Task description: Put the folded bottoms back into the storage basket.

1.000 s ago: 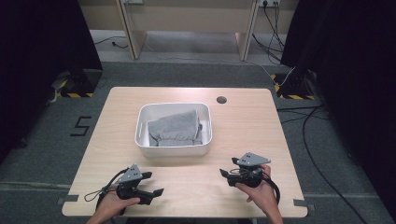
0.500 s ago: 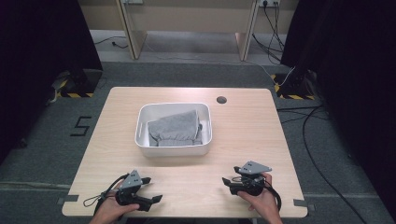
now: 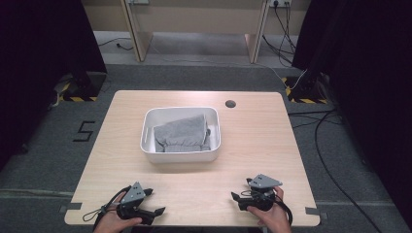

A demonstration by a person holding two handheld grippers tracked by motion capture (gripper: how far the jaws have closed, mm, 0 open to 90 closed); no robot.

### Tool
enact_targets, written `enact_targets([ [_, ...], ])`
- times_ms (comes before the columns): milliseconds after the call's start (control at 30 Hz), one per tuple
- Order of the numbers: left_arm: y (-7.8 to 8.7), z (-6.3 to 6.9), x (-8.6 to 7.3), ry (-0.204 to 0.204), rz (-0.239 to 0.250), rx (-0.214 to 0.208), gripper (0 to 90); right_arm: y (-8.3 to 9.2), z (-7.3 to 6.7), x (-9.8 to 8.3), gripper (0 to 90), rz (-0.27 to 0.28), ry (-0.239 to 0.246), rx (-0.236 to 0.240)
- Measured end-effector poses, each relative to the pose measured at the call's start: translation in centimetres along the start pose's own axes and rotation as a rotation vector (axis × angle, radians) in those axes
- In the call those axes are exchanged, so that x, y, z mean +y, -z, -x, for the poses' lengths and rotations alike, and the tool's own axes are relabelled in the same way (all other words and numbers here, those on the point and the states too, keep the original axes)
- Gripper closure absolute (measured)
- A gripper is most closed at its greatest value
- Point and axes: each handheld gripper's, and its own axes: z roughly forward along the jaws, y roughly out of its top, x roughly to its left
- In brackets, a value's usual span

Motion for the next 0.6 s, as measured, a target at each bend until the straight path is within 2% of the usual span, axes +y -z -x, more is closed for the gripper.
enact_targets([
  [67, 0.1, 0.1, -0.1, -0.006, -0.001, 0.006, 15.4, 0.1, -0.1, -0.3, 19.3, -0.004, -0.011, -0.019],
  [267, 0.2, 0.4, -0.5, -0.03, 0.007, 0.026, 15.0, 0.4, -0.2, -1.5, 19.1, -0.039, 0.002, -0.056],
  [367, 0.2, 0.7, -0.7, -0.062, 0.009, 0.044, 14.8, 0.7, -0.4, -1.9, 19.1, -0.029, 0.01, -0.073],
  [467, 0.1, 0.9, -0.9, -0.077, 0.013, 0.055, 14.5, 0.9, -0.5, -2.3, 18.3, -0.021, 0.01, -0.081],
  [600, 0.2, 1.0, -1.1, -0.075, 0.022, 0.055, 14.0, 1.1, -0.8, -3.0, 15.3, 0.009, 0.019, -0.073],
])
